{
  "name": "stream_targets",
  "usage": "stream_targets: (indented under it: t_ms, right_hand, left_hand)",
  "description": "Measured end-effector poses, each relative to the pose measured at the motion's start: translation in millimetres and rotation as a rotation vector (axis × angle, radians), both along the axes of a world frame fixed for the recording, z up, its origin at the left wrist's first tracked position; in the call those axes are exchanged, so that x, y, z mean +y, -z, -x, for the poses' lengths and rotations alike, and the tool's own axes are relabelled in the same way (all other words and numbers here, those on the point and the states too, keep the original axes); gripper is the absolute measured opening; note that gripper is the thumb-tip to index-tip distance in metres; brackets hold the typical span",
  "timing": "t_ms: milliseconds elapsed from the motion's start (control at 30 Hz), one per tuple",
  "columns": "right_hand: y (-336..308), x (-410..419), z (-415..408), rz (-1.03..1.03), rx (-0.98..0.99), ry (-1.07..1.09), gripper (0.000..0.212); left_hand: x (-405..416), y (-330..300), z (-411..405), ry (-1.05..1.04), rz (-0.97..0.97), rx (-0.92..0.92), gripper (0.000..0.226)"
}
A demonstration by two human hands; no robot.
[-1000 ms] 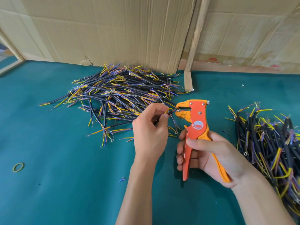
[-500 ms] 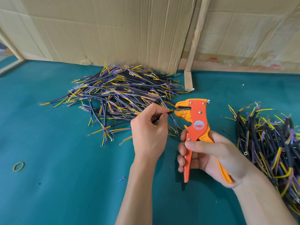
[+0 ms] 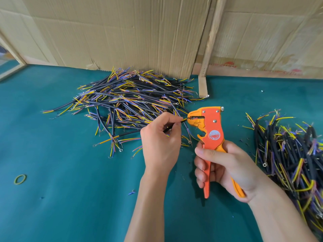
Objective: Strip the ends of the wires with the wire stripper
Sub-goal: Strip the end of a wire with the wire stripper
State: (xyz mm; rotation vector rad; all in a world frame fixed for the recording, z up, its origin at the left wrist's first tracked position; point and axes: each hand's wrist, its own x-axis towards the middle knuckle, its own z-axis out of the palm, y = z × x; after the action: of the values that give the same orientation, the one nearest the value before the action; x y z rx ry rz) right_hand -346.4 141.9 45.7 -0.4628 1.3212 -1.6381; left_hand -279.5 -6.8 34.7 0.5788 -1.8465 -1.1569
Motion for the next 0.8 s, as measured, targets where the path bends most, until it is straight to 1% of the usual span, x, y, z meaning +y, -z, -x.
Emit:
stream_targets:
  t_ms: [133, 200, 300, 400, 500, 633, 733, 800]
  right_hand:
    - [1.0, -1.0, -0.4, -0.007, 0.005, 0.008, 0.019]
    - [1.4, -3.2, -1.7, -0.020, 0.014, 0.051, 0.020]
    - [1.9, -4.7, -2.7, -0.049, 0.038, 0.141, 0.032]
    - [0.5, -5.3, -3.4, -0.046, 0.030, 0.152, 0.037]
    - [0.1, -5.5, -5.3, -0.013, -0.002, 0.131, 0.034]
    - [0.2, -5.7, -5.7, 0.063, -0.065, 0.096, 0.022]
    - [-1.1, -0.9, -0.8, 0.066, -0.066, 0.035, 0.025]
    - [-0.4, 2.6, 2.2, 0.058, -0.072, 0.043, 0.027]
  left_hand:
    - [-0.5, 0.5, -0.8, -0.008, 0.003, 0.009, 0.028]
    - [-0.8, 1.0, -1.2, -0.008, 0.002, 0.002, 0.026]
    - [0.2, 0.2, -1.1, 0.002, -0.012, -0.002, 0.025]
    - [-0.7, -1.3, -0.4, -0.008, -0.020, 0.021, 0.026]
    - [0.9, -0.8, 0.1, -0.015, -0.028, 0.036, 0.024]
    - [0.9, 0.6, 0.2, -0.038, -0.042, 0.034, 0.022]
    - [-1.0, 1.4, -0.2, -0.062, -0.043, 0.042, 0.020]
    - [-0.1, 1.4, 0.3, -0.058, -0.044, 0.044, 0.020]
